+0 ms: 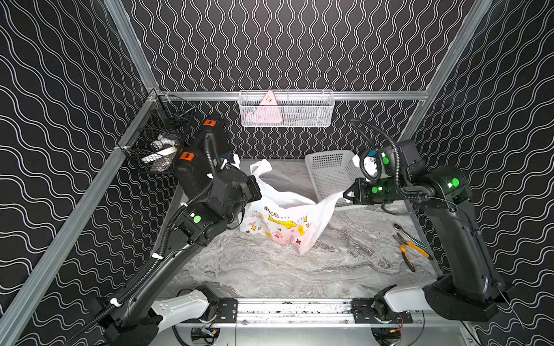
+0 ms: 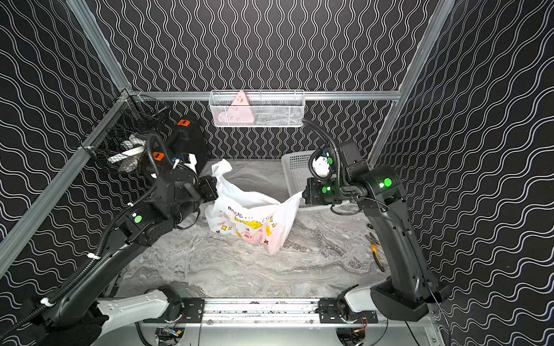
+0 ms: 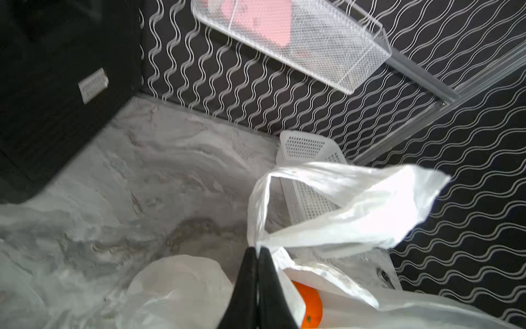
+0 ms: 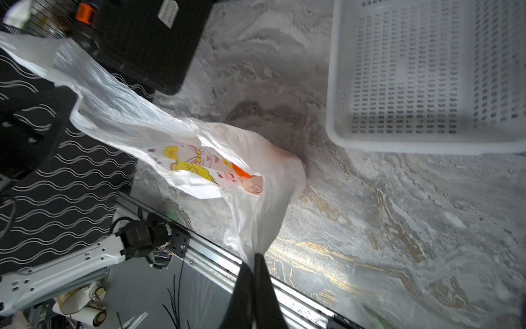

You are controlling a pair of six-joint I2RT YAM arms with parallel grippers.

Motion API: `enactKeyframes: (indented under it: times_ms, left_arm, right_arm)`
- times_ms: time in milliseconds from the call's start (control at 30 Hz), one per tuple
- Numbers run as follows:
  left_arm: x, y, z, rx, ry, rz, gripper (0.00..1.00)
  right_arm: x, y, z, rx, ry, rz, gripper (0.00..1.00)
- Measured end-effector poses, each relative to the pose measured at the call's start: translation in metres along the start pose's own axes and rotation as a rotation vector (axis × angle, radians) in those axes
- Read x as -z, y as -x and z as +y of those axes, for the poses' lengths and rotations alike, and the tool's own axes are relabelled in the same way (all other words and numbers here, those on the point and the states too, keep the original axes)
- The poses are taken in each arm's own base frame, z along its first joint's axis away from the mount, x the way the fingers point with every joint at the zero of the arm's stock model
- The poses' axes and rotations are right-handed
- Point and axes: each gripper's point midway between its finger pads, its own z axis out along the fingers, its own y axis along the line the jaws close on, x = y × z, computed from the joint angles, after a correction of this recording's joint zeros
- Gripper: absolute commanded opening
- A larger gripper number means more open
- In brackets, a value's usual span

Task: Place the oranges into plastic bags & tie knots
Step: Adjust the plastic bag at the center of the board.

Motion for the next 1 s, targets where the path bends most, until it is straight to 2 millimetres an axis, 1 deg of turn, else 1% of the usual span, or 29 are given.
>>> enactKeyframes:
  times_ms: [67, 100, 133, 200, 233, 300, 333, 400, 467, 533, 567, 667, 800, 900, 1000]
  left_arm:
    - [-0.011, -0.024, 0.007, 0.023, -0.004, 0.051, 0.0]
    - [-0.017, -0.034, 0.009, 0.03, -0.012, 0.072, 0.0]
    - [-0.021, -0.041, 0.009, 0.038, -0.018, 0.086, 0.0]
    - [-0.025, -0.046, 0.006, 0.053, -0.044, 0.094, 0.0]
    - [-0.026, -0.045, 0.002, 0.059, -0.059, 0.089, 0.0]
    - [-0.028, -0.039, -0.005, 0.069, -0.087, 0.07, 0.0]
    - [-0.029, -0.038, -0.008, 0.071, -0.094, 0.067, 0.0]
    - [-0.031, -0.036, -0.014, 0.073, -0.111, 0.068, 0.0]
    - [-0.031, -0.034, -0.018, 0.077, -0.128, 0.063, 0.0]
    - [-0.032, -0.033, -0.02, 0.078, -0.137, 0.062, 0.0]
    - [-0.032, -0.034, -0.021, 0.078, -0.139, 0.065, 0.0]
    - [-0.033, -0.036, -0.022, 0.077, -0.143, 0.072, 0.0]
    - [-0.034, -0.035, -0.024, 0.076, -0.146, 0.078, 0.0]
    - [-0.036, -0.036, -0.024, 0.075, -0.146, 0.083, 0.0]
    - [-0.036, -0.037, -0.025, 0.075, -0.148, 0.086, 0.0]
  right_arm:
    - [-0.016, -0.013, -0.01, -0.006, -0.028, 0.048, 0.01]
    - [-0.024, -0.017, -0.014, -0.006, -0.037, 0.065, 0.1]
    - [-0.029, -0.017, -0.015, -0.004, -0.039, 0.073, 0.18]
    - [-0.033, -0.008, -0.012, 0.002, -0.023, 0.055, 0.37]
    - [-0.032, -0.002, -0.007, 0.01, -0.006, 0.038, 0.43]
    - [-0.027, 0.016, 0.006, 0.025, 0.041, -0.017, 0.56]
    - [-0.024, 0.024, 0.013, 0.033, 0.064, -0.041, 0.59]
    - [-0.018, 0.044, 0.028, 0.051, 0.12, -0.089, 0.62]
    - [-0.017, 0.058, 0.042, 0.065, 0.176, -0.115, 0.63]
    - [-0.023, 0.067, 0.055, 0.079, 0.24, -0.122, 0.65]
    - [-0.029, 0.07, 0.062, 0.082, 0.276, -0.116, 0.66]
    - [-0.049, 0.076, 0.081, 0.102, 0.355, -0.095, 0.72]
    - [-0.072, 0.081, 0.114, 0.168, 0.43, -0.087, 0.72]
    - [-0.082, 0.082, 0.132, 0.215, 0.463, -0.098, 0.7]
    - [-0.092, 0.084, 0.142, 0.238, 0.48, -0.104, 0.64]
